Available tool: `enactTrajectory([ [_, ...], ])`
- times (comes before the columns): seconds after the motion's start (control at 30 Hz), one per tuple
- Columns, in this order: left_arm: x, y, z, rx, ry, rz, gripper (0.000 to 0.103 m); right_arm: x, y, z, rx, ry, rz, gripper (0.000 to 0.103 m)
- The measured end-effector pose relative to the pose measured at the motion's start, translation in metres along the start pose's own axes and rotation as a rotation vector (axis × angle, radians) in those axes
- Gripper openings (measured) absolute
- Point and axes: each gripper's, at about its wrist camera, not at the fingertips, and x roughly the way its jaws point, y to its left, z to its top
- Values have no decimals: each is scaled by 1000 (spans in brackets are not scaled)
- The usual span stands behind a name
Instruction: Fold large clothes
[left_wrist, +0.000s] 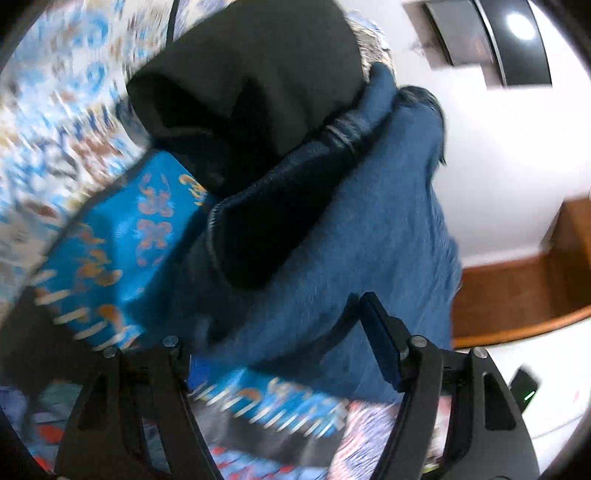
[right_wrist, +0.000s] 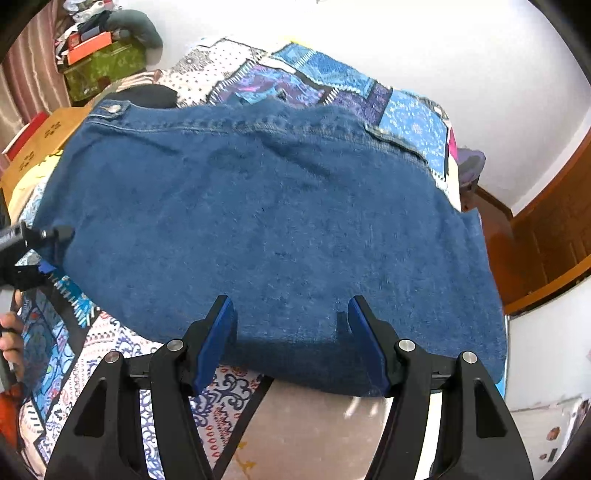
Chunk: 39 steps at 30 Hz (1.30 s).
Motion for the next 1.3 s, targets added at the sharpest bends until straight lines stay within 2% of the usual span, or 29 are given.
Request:
enactTrajectory([
  [0.07, 6, -1, 2, -20, -13, -18, 70, 5, -2, 0, 17, 16, 6, 61],
  [0.17, 9, -12, 2, 3, -37, -15, 70, 8, -3, -2, 36, 27, 21, 61],
  [0.23, 0, -19, 2, 31, -66, -11, 57, 8, -2, -2, 35, 21, 15, 61],
  [0.3, -9, -31, -1, 82, -89, 20, 34, 6, 1, -1, 23, 17, 7, 61],
  [0.5, -33, -77, -14, 290, -165, 118, 14, -1, 9, 2, 55, 13, 100, 61],
  [0.57, -42, -97, -19, 355, -192, 131, 12, -3, 15, 4, 49, 12, 115, 61],
  [0.67, -55, -128, -17, 440, -240, 111, 10, -6, 22, 9, 28, -3, 106, 61],
  [0.7, -62, -146, -20, 494, -268, 126, 10, -8, 24, 11, 27, -9, 109, 61],
  [0.77, -77, -163, -23, 560, -313, 158, 10, -12, 27, 16, 43, -16, 139, 61],
  [0.8, -87, -170, -22, 583, -337, 151, 10, -13, 30, 18, 52, -19, 169, 61],
  [0.97, -117, -182, -16, 580, -407, 137, 9, -9, 54, 29, 52, -16, 258, 61],
  [1.07, -118, -192, -12, 615, -412, 169, 9, 8, 78, 29, 33, 32, 332, 61],
  [1.13, -116, -196, -18, 638, -403, 174, 9, 27, 97, 25, 12, 93, 380, 60],
  [1.23, -102, -210, -31, 704, -391, 220, 9, 35, 103, 22, 7, 100, 362, 60],
  [1.3, -96, -222, -44, 760, -405, 247, 9, 34, 95, 22, 9, 115, 393, 60],
])
